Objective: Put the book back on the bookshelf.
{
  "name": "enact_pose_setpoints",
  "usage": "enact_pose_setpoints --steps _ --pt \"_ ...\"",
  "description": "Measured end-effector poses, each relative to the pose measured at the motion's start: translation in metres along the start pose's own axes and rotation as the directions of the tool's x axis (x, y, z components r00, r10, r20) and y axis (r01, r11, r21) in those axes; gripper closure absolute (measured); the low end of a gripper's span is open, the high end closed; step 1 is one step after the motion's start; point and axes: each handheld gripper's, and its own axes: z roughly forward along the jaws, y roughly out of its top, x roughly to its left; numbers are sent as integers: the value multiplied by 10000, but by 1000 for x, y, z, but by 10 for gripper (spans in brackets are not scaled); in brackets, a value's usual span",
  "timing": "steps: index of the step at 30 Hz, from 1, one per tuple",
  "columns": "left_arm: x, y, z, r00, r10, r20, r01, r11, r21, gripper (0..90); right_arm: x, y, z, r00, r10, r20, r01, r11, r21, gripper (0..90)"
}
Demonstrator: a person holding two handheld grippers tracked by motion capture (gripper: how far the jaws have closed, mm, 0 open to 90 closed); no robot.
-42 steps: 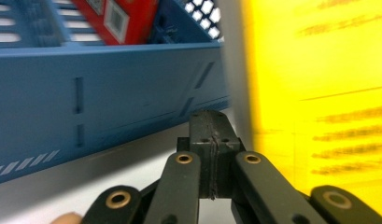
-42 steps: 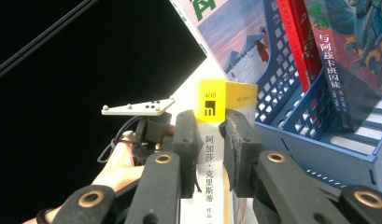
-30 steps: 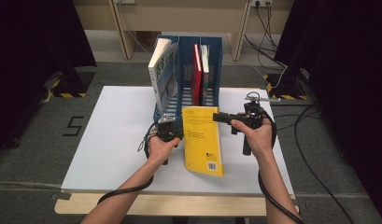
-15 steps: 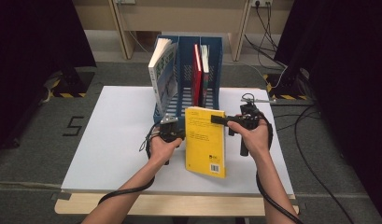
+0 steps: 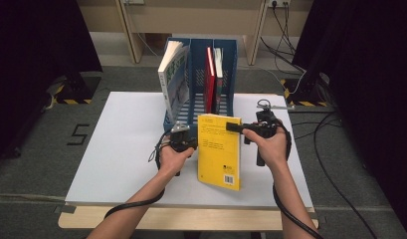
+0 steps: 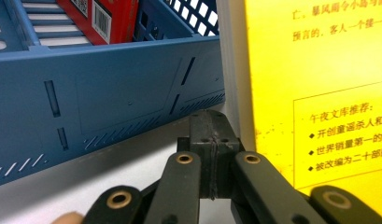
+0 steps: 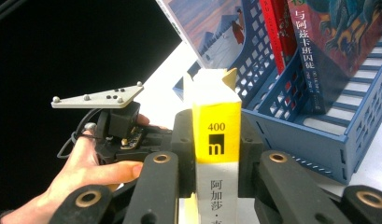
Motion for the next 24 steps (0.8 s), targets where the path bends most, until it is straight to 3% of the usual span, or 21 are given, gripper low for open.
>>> enact_pose_setpoints --steps 8,13,24 --pt "-1 3 -5 9995 222 -210 -225 9996 -146 889 1 -1 -5 9999 94 88 -91 9994 -320 764" --pt "3 2 -16 9987 214 -465 -228 9993 -311 864 2 -2 -9 9998 193 0 -193 9986 -495 765" --pt "14 -4 -49 9940 323 -1049 -396 9968 -691 783 7 2 -18 9996 40 269 -15 9959 -910 765"
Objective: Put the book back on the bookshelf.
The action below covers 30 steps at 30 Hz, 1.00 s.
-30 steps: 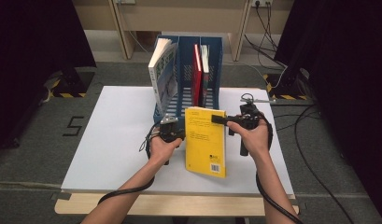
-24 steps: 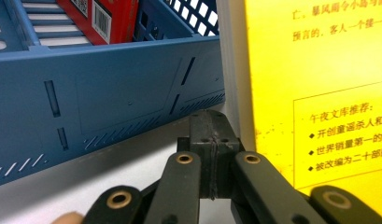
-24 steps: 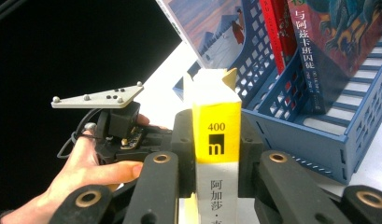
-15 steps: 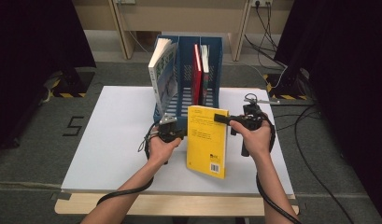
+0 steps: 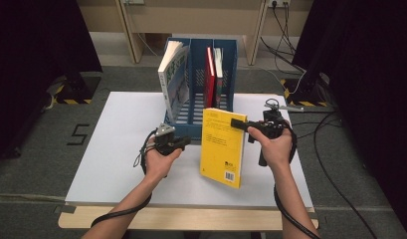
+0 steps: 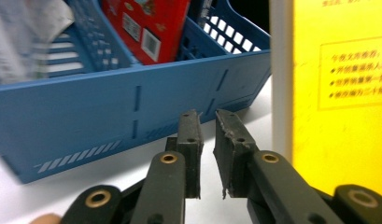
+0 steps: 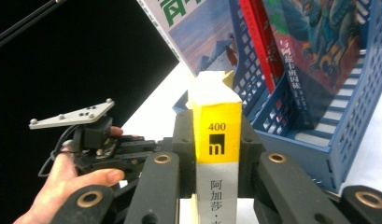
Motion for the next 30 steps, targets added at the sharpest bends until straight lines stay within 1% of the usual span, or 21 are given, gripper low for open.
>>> enact_pose_setpoints --steps 1,4,5,6,11,12,17,20,21,25,29,30 --pt "3 -2 -4 9999 43 -132 -44 10000 -35 769 1 1 -3 10000 -20 72 20 10000 -88 764" --pt "5 -3 -8 9997 76 -240 -77 10000 -39 756 2 2 -5 9999 -1 145 3 9999 -145 764" --pt "6 -5 -10 9996 57 -273 -58 10000 -37 756 2 2 -6 9998 -61 189 65 9998 -177 764" --pt "8 -6 -13 9992 105 -382 -106 9999 -27 743 3 3 -8 9997 -89 235 95 9996 -264 764" --pt "10 -8 -16 9989 111 -464 -111 9999 -2 716 4 5 -13 9996 -41 283 51 9994 -342 764" --pt "11 -10 -18 9988 95 -483 -94 10000 19 713 4 5 -15 9995 -118 294 131 9989 -455 764" --pt "12 -11 -21 9984 105 -557 -104 9999 15 703 5 7 -20 9992 -149 374 170 9983 -553 764" --pt "14 -11 -23 9983 112 -566 -112 9999 19 697 5 8 -23 9992 -63 404 90 9978 -657 764" --pt "14 -11 -23 9983 120 -574 -118 9999 36 692 4 8 -24 9988 -171 468 205 9971 -734 764" --pt "16 -12 -25 9979 127 -642 -124 9999 42 685 5 10 -28 9984 -114 562 161 9964 -834 764" --pt "18 -13 -26 9977 169 -662 -162 9998 106 674 5 13 -32 9975 -199 672 263 9950 -965 764" --pt "19 -13 -27 9974 200 -691 -194 9998 95 675 6 15 -34 9974 -121 709 193 9947 -1012 764"
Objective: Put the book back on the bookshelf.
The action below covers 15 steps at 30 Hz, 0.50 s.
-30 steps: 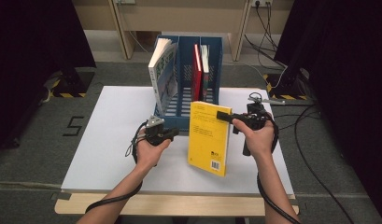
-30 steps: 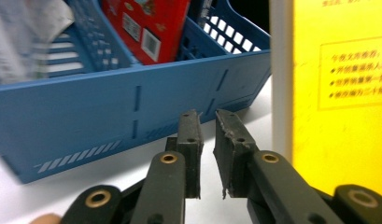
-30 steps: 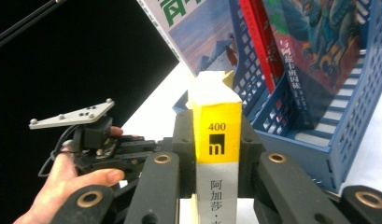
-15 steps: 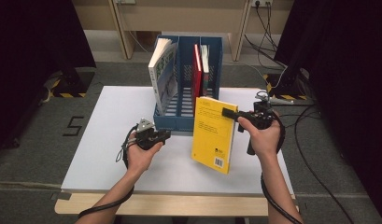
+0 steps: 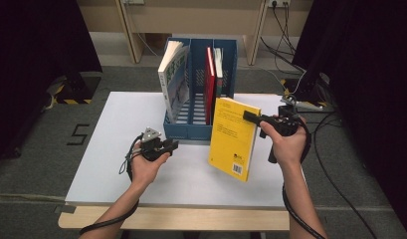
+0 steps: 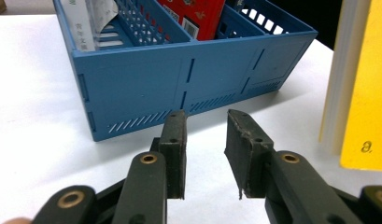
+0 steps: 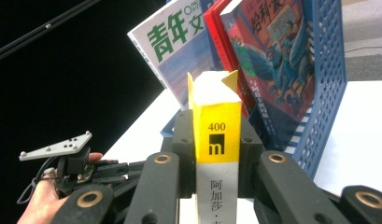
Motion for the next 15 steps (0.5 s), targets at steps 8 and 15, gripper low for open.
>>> enact_pose_setpoints --steps 8,15 --pt "6 0 -6 9998 75 -185 -76 10000 -56 673 1 7 -6 9999 -51 114 54 9996 -277 764" --pt "10 -2 -9 9995 -1 -306 -2 9999 -106 666 2 16 -11 9991 -171 385 196 9978 -636 764"
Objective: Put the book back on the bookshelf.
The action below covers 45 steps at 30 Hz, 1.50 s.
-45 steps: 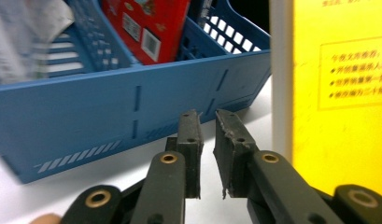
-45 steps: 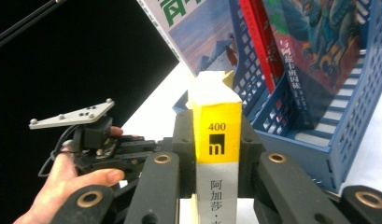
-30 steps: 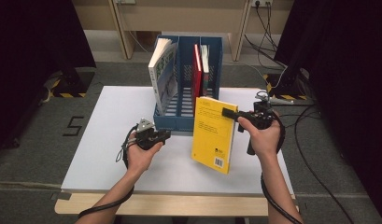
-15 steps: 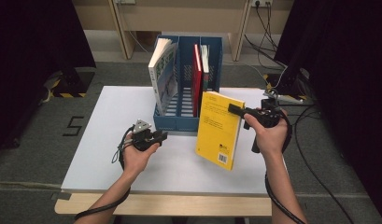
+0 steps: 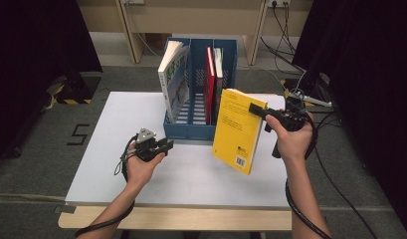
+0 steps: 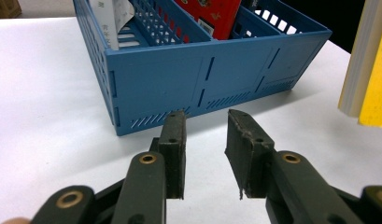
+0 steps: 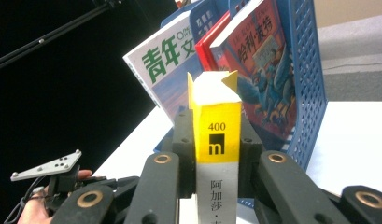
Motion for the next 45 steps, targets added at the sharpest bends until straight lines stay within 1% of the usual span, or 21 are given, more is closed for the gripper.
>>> enact_pose_setpoints --steps 4,10,17,19,20,21,23,25,29,33,37,45 --pt "2 -1 -1 10000 11 -33 -11 10000 25 664 0 3 -1 10000 -6 92 7 9999 -123 765" --pt "6 -4 -4 9999 -43 -126 43 10000 28 664 0 10 -2 9992 -54 402 73 9989 -462 764" --pt "7 -6 -7 9998 -76 -163 76 10000 1 664 2 16 -2 9976 -52 693 99 9977 -671 764" --pt "7 -7 -7 9998 -84 -181 84 10000 8 664 5 21 -2 9960 -119 886 191 9965 -812 764" --pt "7 -7 -7 9998 -84 -181 84 10000 8 664 5 21 -2 9960 -119 886 191 9965 -812 764" --pt "8 -7 -7 9998 -87 -184 87 10000 6 664 6 23 -2 9947 -231 1003 322 9954 -906 764" --pt "8 -7 -7 9998 -87 -172 87 10000 19 664 6 24 -2 9941 -244 1058 344 9950 -939 765" --pt "7 -7 -7 9998 -95 -179 95 10000 -5 664 7 29 -1 9924 -289 1195 418 9933 -1074 764" --pt "7 -7 -7 9998 -107 -184 107 9999 -11 665 8 32 1 9912 -254 1303 407 9924 -1162 765" --pt "8 -8 -7 9997 -106 -209 106 9999 -32 666 8 37 5 9876 -413 1517 607 9903 -1253 764" --pt "9 -8 -8 9997 -99 -218 99 9999 -23 666 10 41 8 9855 -419 1642 641 9892 -1318 764" --pt "9 -8 -8 9997 -109 -228 108 9999 -54 666 17 52 11 9797 -519 1939 843 9830 -1630 765"
